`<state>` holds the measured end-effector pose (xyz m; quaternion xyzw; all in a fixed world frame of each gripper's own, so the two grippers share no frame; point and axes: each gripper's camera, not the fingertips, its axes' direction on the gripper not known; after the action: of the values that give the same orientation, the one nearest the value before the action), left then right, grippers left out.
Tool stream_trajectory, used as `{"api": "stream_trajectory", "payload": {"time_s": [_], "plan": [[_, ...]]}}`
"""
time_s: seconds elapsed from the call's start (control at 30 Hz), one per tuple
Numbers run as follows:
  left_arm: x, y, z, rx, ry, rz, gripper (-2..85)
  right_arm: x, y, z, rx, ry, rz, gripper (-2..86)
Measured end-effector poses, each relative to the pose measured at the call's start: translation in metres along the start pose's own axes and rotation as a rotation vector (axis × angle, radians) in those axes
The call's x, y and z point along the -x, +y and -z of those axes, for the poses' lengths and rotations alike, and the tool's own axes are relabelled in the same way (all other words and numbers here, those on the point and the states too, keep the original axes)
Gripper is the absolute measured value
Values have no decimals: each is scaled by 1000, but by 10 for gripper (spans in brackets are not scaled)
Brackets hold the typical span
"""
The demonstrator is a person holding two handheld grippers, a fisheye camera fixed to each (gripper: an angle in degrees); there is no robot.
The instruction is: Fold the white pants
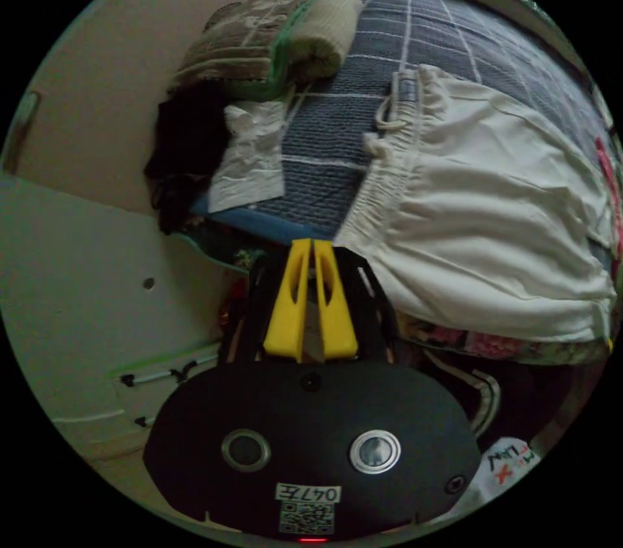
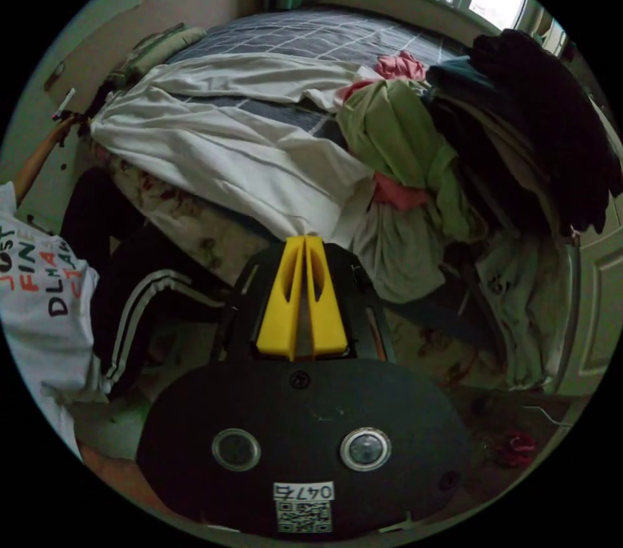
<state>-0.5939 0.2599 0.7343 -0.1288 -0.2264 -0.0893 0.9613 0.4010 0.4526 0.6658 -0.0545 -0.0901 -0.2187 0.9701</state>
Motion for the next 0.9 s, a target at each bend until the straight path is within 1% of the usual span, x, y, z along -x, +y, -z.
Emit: {"api": "stream_trajectory", "payload": {"time_s": [0.03,0.07,0.1,0.13,0.17,0.2,0.23,0.27,0.3,0.33,0.37,0.43,0.47,0.5,0.53,0.6,0.67,0.8,0.9], "plan": [[-2,1,0,16,-68,-29,-3,0,4,1,10,4,1,-6],[-3,2,-1,21,-68,-44,-4,-1,12,1,24,6,-7,-5],[-2,3,-2,14,-10,-35,-5,-4,18,-2,33,-1,-29,-4],[1,6,-3,-9,107,0,-5,-7,20,-4,33,-7,-42,-4],[3,7,-4,-23,166,28,-5,-10,21,-11,38,-32,-58,-2],[7,10,-5,-49,254,82,-3,-9,19,-20,88,-69,-41,1],[9,14,-4,-73,275,109,0,-7,17,-26,129,-67,-29,3],[10,15,-2,-83,269,113,2,-3,16,-34,203,-19,-5,10],[13,18,3,-95,247,112,9,0,15,-35,228,9,12,20],[16,20,12,-108,232,103,17,0,14,-33,219,10,8,28],[17,21,18,-119,232,96,21,-1,10,-23,168,6,-12,43],[10,21,46,-164,278,37,36,2,-3,-6,40,23,-12,52],[4,20,53,-169,294,9,39,8,-17,0,-42,48,19,54],[-12,16,67,-176,314,-56,45,13,-33,-1,-78,76,52,55],[-31,13,79,-179,315,-127,49,14,-41,-6,-72,89,64,56],[-63,11,93,-179,312,-233,52,13,-66,-36,43,108,105,60],[-92,11,103,-184,323,-316,54,10,-71,-54,109,115,119,55],[-143,11,111,-184,389,-435,54,11,-67,-63,95,70,141,6],[-177,14,120,-189,405,-518,55,16,-59,-50,118,60,163,-1]]}}
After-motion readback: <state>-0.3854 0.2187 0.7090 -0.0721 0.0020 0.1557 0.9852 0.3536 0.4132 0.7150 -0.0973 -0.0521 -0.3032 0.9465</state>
